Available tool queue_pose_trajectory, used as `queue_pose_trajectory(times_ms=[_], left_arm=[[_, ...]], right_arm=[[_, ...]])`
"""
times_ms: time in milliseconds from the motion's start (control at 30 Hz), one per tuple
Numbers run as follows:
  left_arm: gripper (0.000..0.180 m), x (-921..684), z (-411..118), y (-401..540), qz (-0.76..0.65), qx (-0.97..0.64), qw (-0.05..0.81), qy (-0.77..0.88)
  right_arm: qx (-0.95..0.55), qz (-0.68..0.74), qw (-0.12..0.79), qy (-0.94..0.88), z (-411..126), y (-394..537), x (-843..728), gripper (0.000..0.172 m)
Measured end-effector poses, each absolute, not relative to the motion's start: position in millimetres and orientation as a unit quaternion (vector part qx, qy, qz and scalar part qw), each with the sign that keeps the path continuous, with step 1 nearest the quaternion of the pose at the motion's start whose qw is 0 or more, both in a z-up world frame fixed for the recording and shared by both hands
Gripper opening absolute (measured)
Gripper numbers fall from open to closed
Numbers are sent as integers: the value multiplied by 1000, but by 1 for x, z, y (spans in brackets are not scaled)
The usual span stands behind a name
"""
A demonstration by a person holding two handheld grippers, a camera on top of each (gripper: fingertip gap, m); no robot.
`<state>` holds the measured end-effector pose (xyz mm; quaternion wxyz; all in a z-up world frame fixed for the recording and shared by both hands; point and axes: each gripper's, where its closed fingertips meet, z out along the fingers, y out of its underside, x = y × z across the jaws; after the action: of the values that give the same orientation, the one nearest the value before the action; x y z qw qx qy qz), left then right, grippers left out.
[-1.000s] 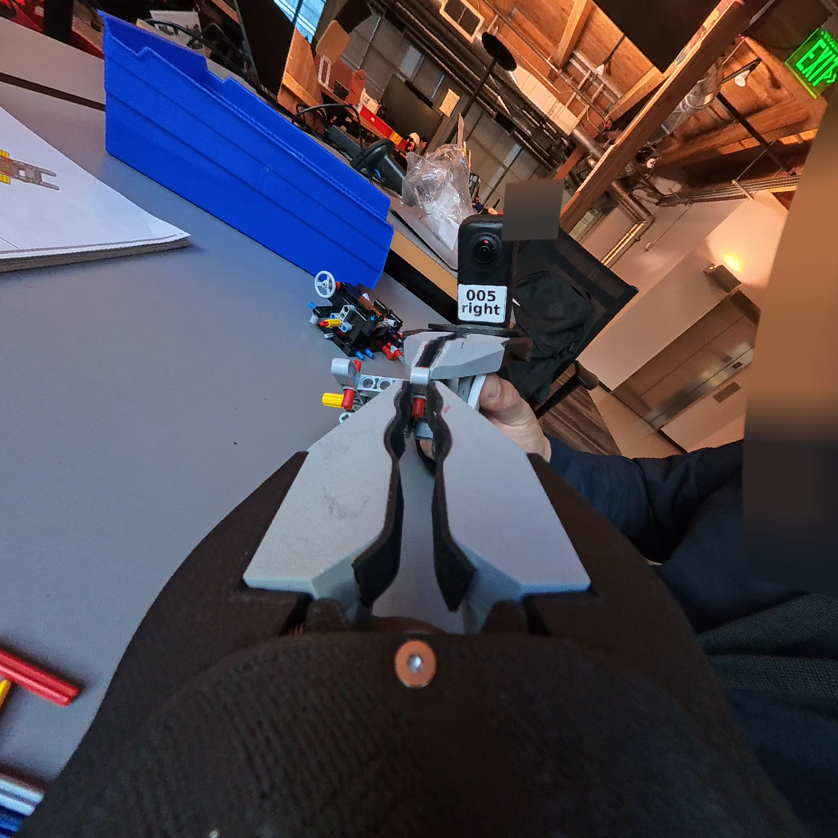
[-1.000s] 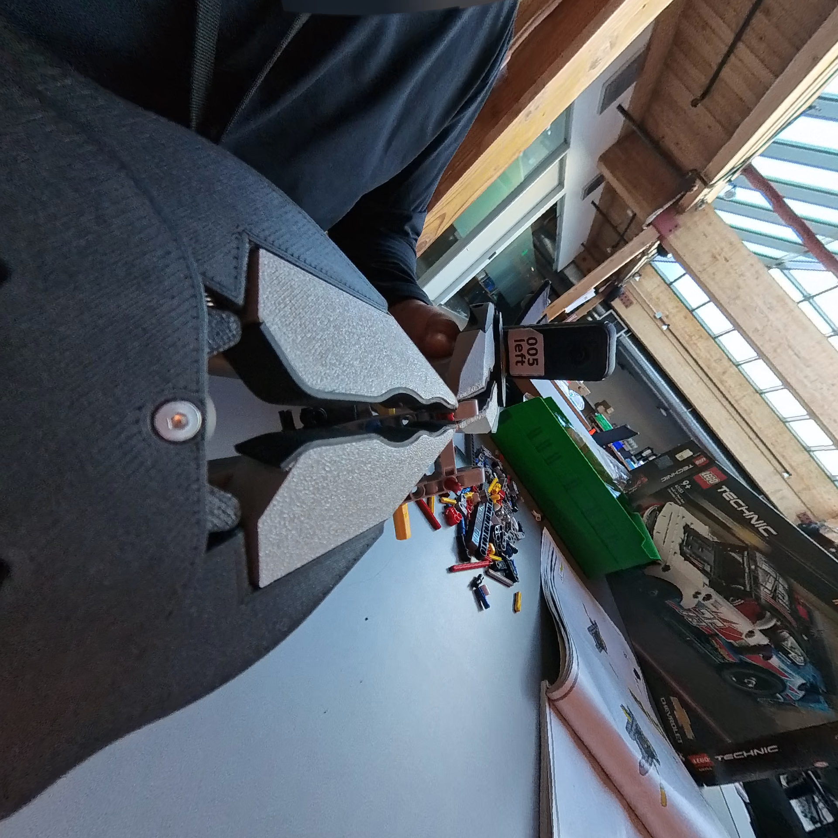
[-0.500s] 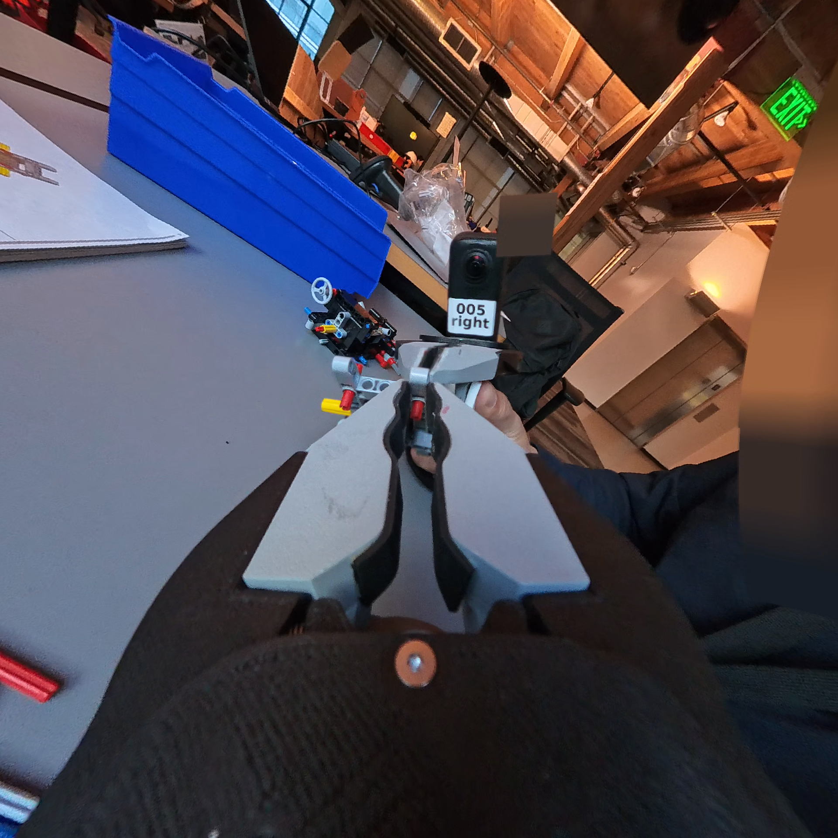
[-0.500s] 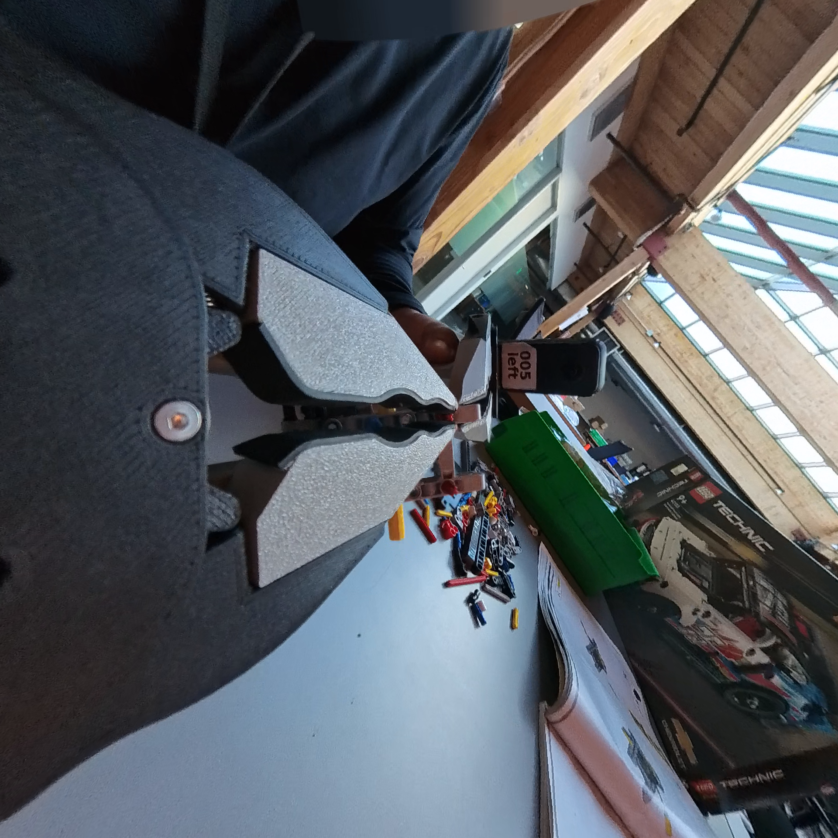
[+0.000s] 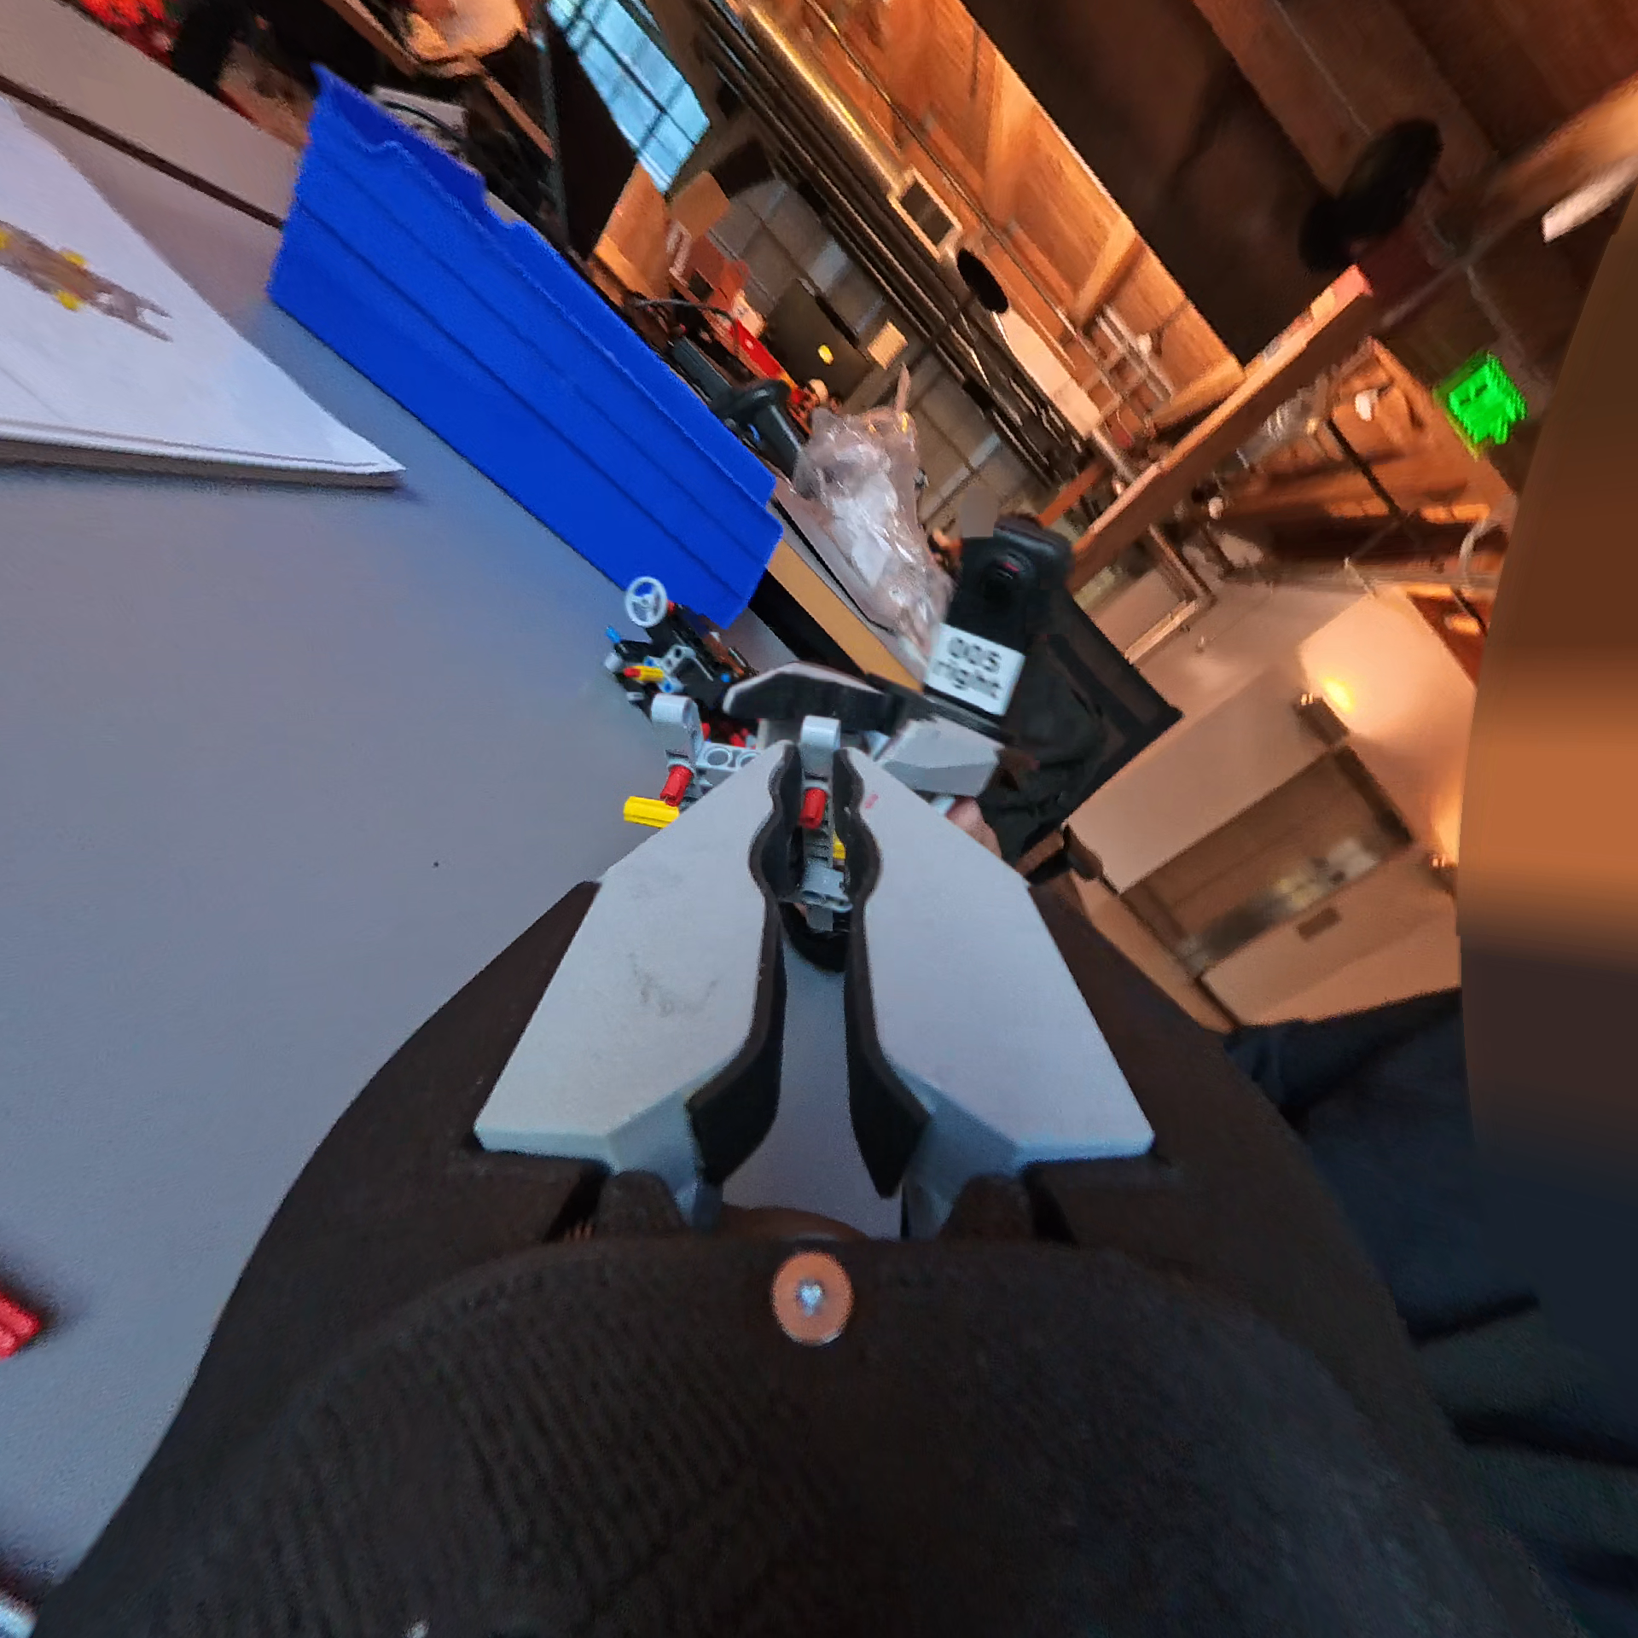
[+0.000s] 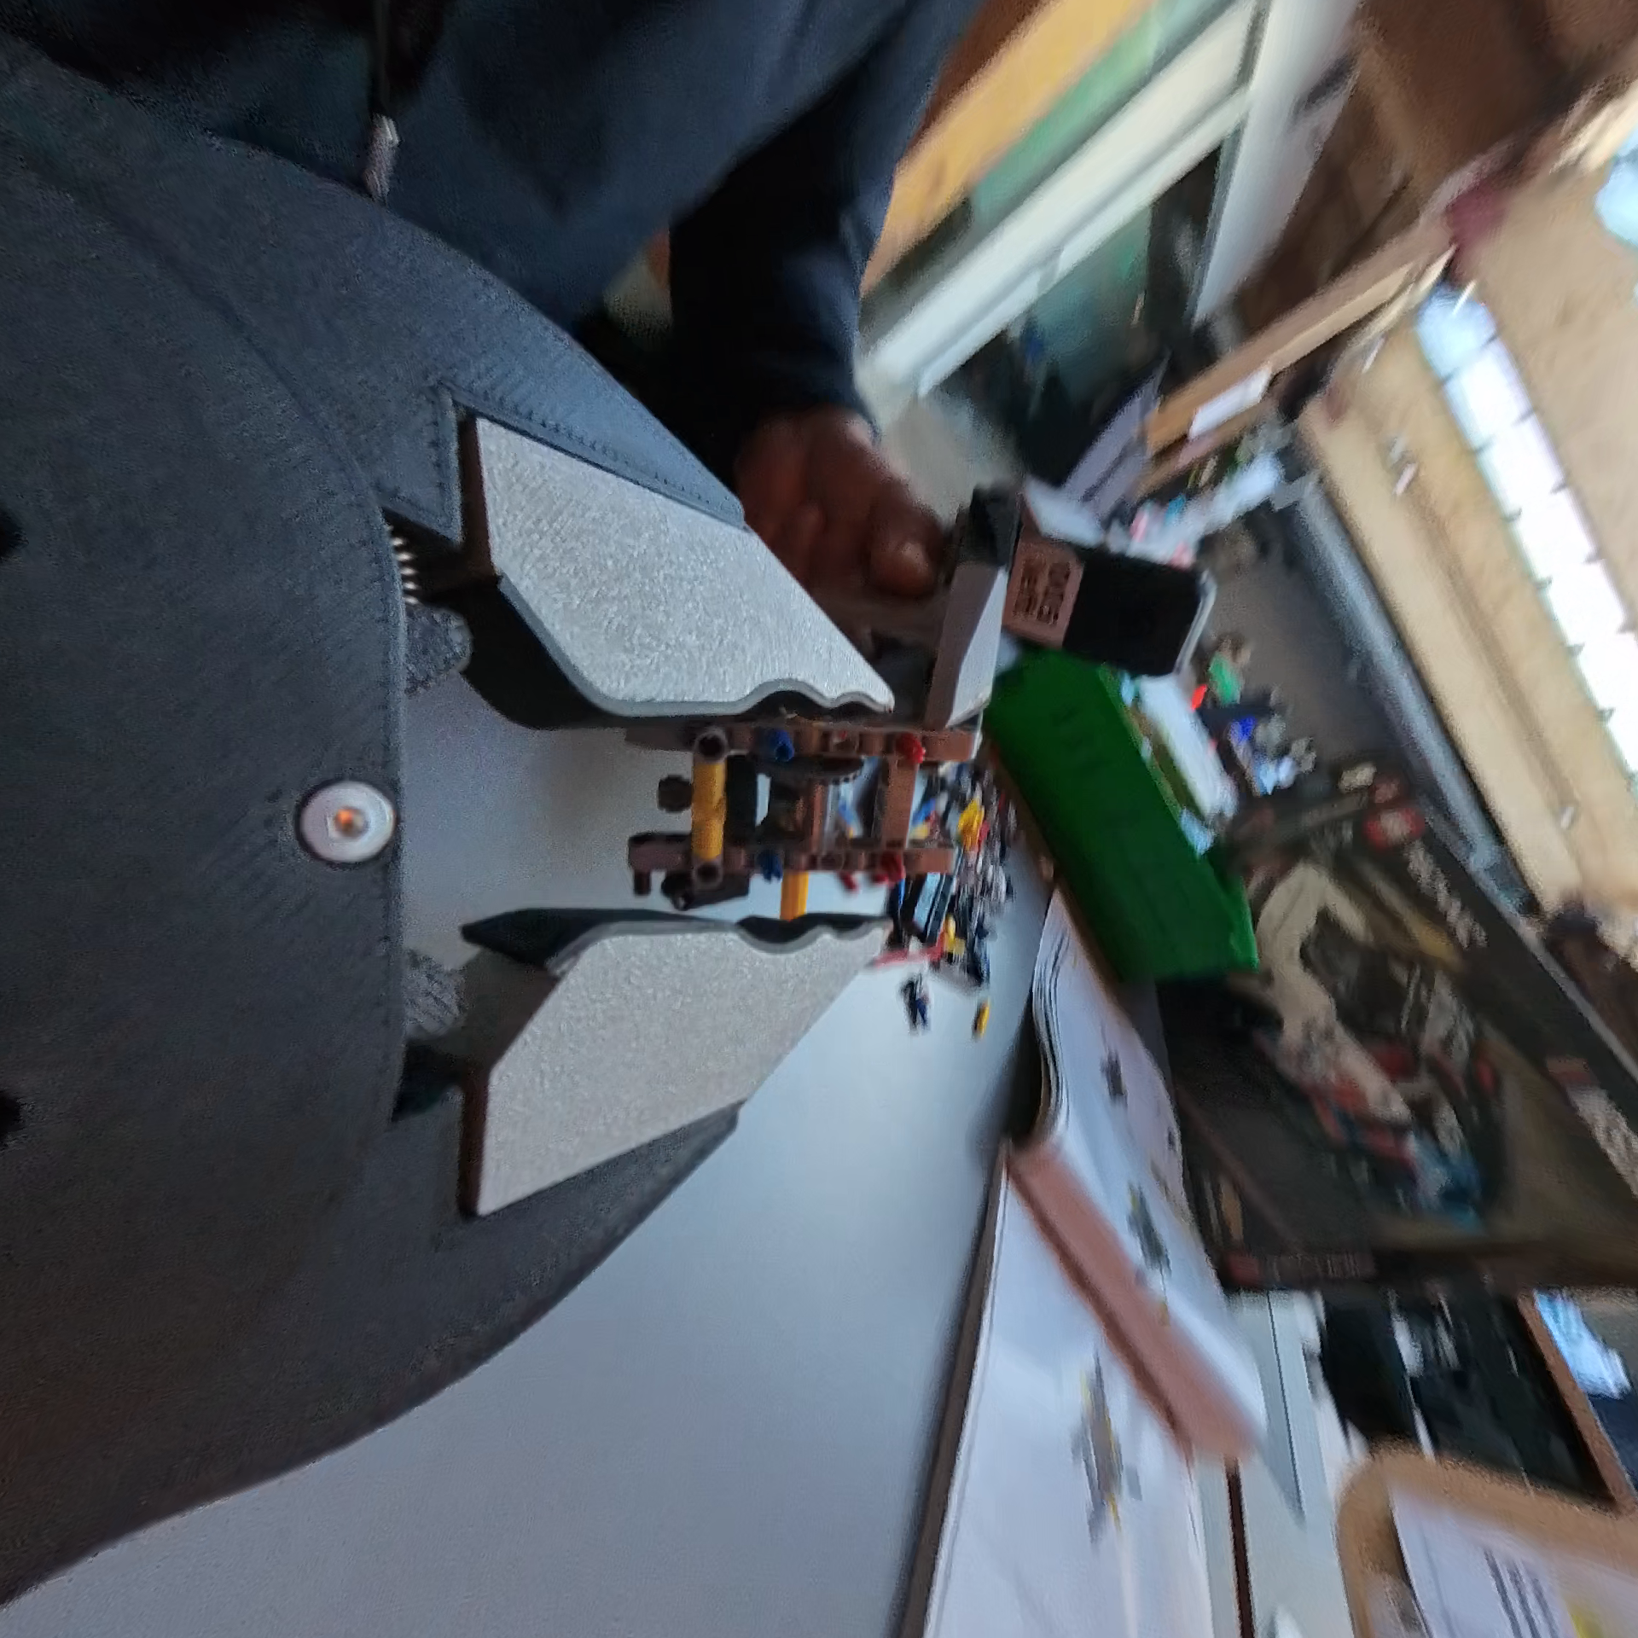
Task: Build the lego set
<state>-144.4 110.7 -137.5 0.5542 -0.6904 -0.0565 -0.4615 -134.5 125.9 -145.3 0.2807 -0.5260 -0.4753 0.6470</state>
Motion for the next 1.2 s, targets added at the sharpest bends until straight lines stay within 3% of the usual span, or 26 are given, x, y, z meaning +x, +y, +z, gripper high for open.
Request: queue_pose_trajectory(times_ms=[167,367,467,533,733,1200], left_arm=[[4,-162,-143,122,-474,-667,552,-159],[5,-154,-138,125,-422,-682,580,-145],[4,-152,-135,124,-394,-683,597,-148],[4,-153,-136,123,-395,-677,598,-171],[4,-152,-143,122,-454,-645,568,-234],[5,-156,-141,116,-485,-584,581,-295]], right_arm=[[-551,468,420,-549,-138,123,-135,42],[-531,312,504,-605,-149,109,-146,40],[-521,240,552,-605,-149,118,-146,14],[-504,214,582,-602,-144,119,-145,8],[-495,187,584,-615,-157,116,-152,16],[-487,216,595,-602,-152,114,-158,14]])
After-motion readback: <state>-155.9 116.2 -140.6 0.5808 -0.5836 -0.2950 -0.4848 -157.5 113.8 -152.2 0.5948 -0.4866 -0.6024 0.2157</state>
